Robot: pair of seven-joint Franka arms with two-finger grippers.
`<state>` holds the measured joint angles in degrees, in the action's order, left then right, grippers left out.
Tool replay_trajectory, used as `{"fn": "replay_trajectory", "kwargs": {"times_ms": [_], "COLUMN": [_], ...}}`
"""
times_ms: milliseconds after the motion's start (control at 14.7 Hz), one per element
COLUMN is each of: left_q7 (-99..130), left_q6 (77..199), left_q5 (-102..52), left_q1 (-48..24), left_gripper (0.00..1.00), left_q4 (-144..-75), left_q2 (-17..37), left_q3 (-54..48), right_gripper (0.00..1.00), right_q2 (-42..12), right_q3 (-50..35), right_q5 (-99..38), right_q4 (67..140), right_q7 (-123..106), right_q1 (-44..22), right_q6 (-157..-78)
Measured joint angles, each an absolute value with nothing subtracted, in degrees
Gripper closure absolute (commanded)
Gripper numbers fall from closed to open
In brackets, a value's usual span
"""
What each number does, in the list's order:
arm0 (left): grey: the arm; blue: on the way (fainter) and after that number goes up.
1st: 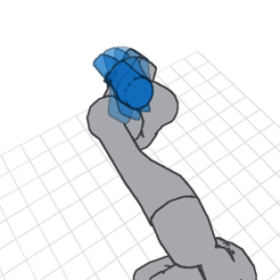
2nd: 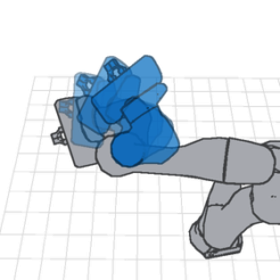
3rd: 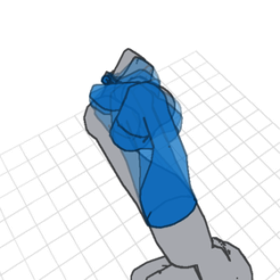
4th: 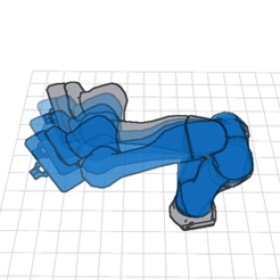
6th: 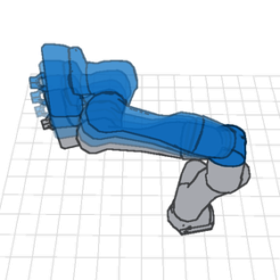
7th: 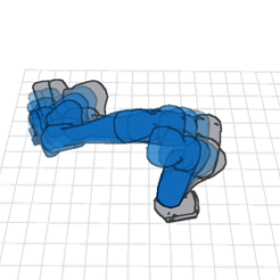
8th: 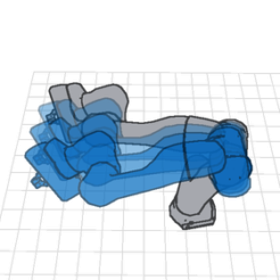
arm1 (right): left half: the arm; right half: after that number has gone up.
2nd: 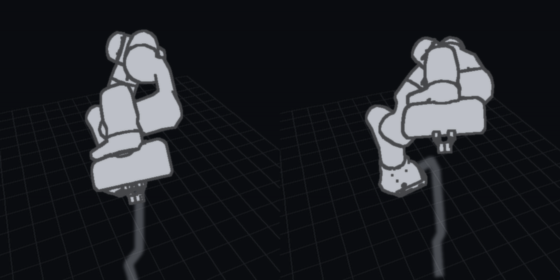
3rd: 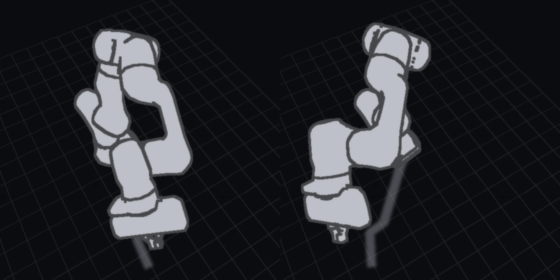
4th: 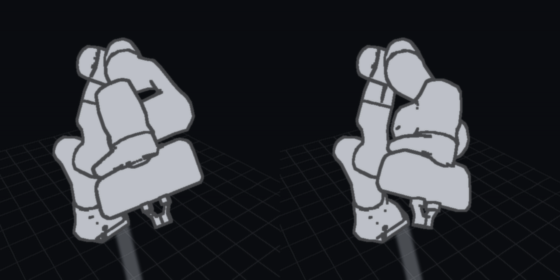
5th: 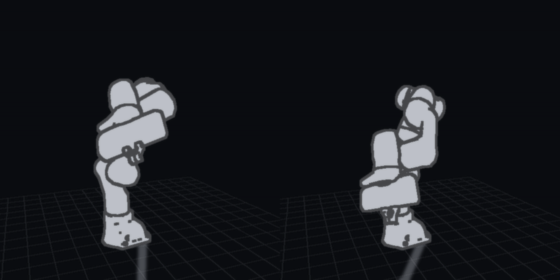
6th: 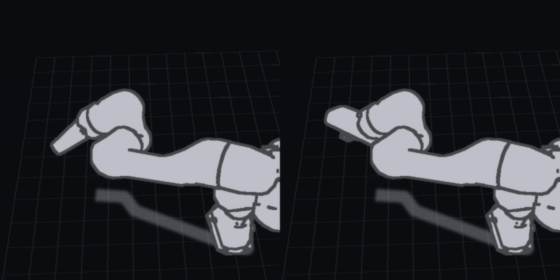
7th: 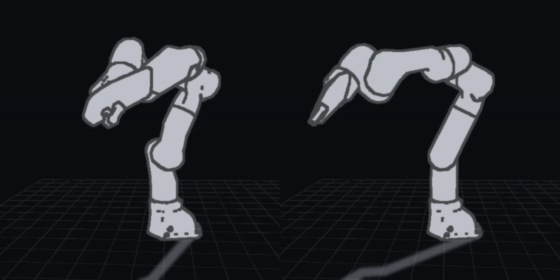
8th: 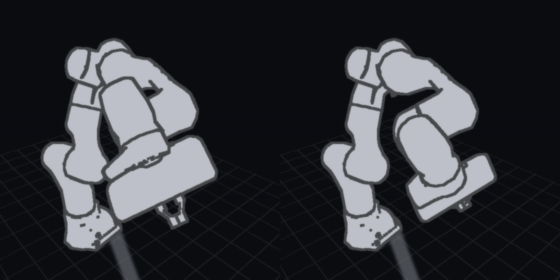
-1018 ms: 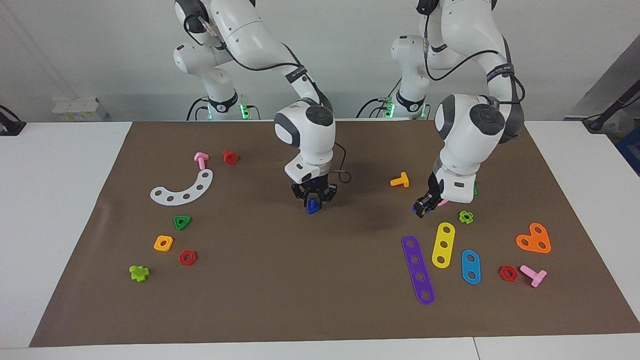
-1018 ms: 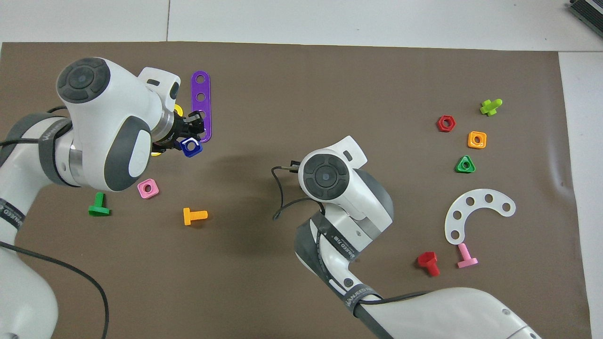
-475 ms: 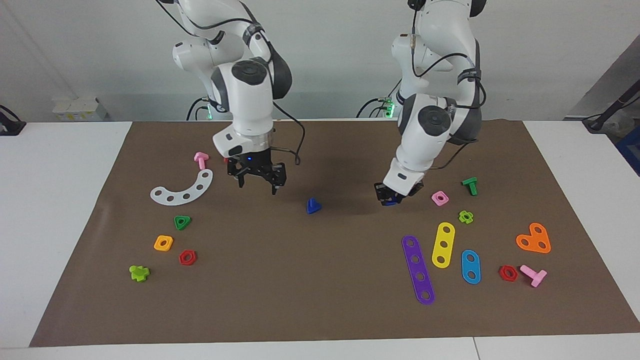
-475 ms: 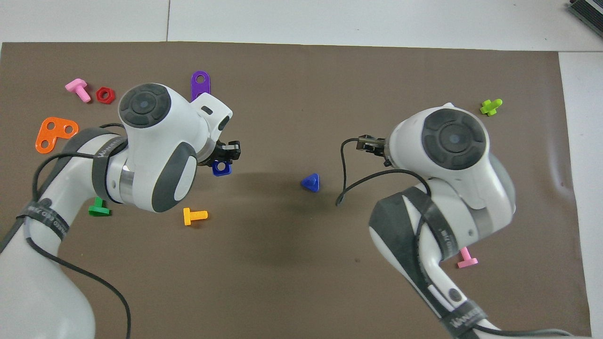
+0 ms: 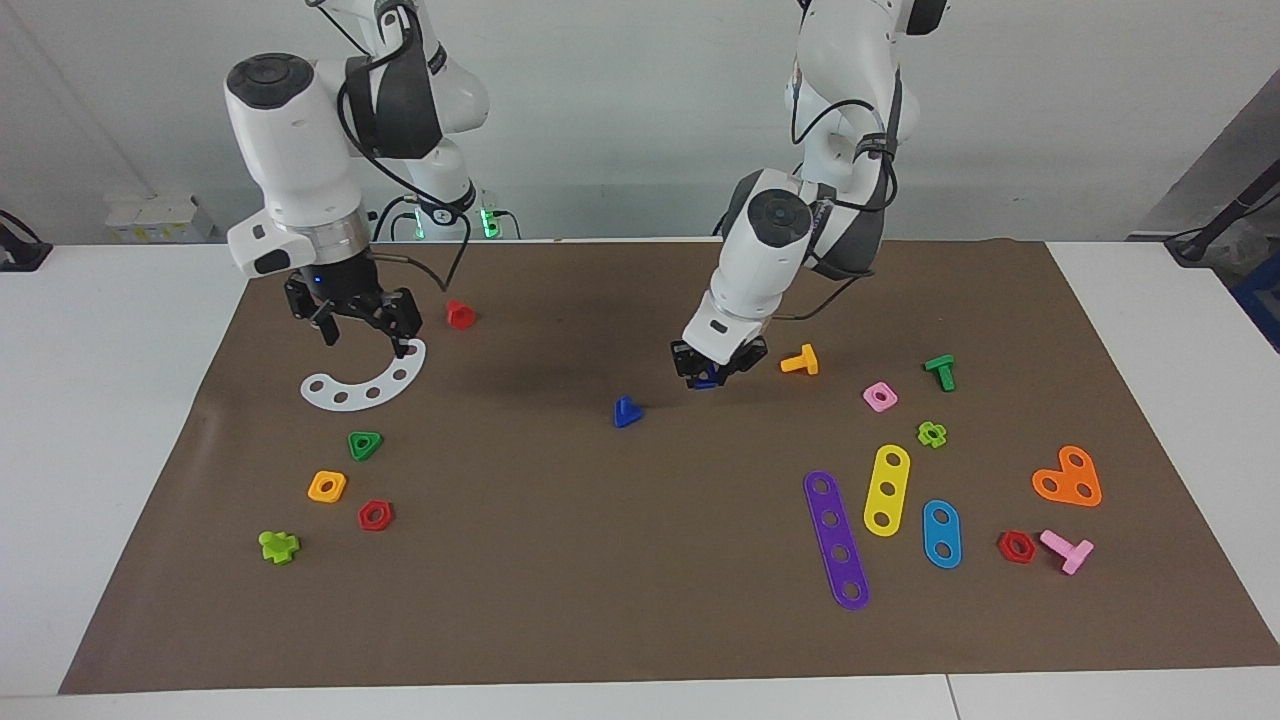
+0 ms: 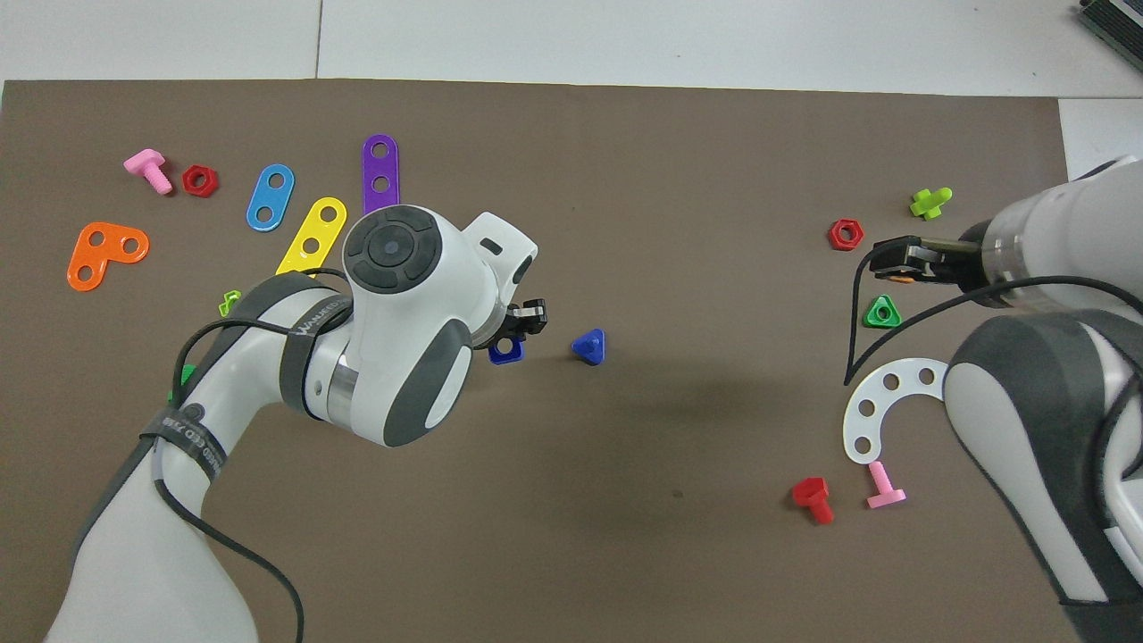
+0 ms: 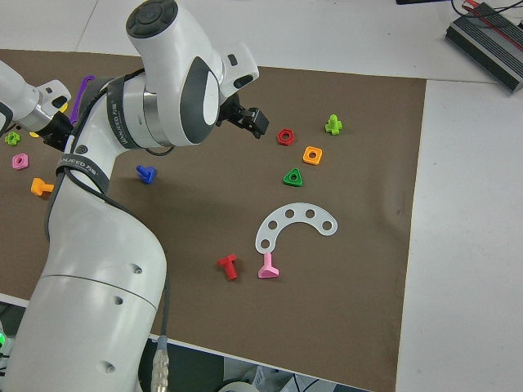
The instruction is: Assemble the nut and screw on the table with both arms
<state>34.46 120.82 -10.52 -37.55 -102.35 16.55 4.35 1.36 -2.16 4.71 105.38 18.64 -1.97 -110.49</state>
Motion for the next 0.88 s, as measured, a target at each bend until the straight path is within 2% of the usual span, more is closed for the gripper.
{"fn": "replay_trajectory", "kwargs": {"times_ms": [271, 611, 882], "left_q7": [41.7, 47.4, 50.6], "left_q6": [122.1, 125.8, 127.2], "left_q5": [-10.5, -10.6, -10.6], "left_q1": [-39.5, -42.7, -44.7], "left_gripper": [1.0, 1.0, 1.0], "left_q4": [-96.8, -96.2, -96.2], "left_q2": [21.1, 23.5, 24.7], "left_q3": [4.4, 4.3, 4.3], "right_gripper": [0.0, 0.0, 0.0], "right_q2": [1.4, 0.5, -0.1], "right_q3": [-2.2, -2.5, -3.2], "right_q5": [4.6, 3.9, 2.7], "right_q4": [100.4, 93.3, 91.5], "right_q7": [16.0, 12.8, 10.4], "right_q1": [-1.5, -1.7, -2.0], "right_q6": [-105.3, -97.6, -94.8]}}
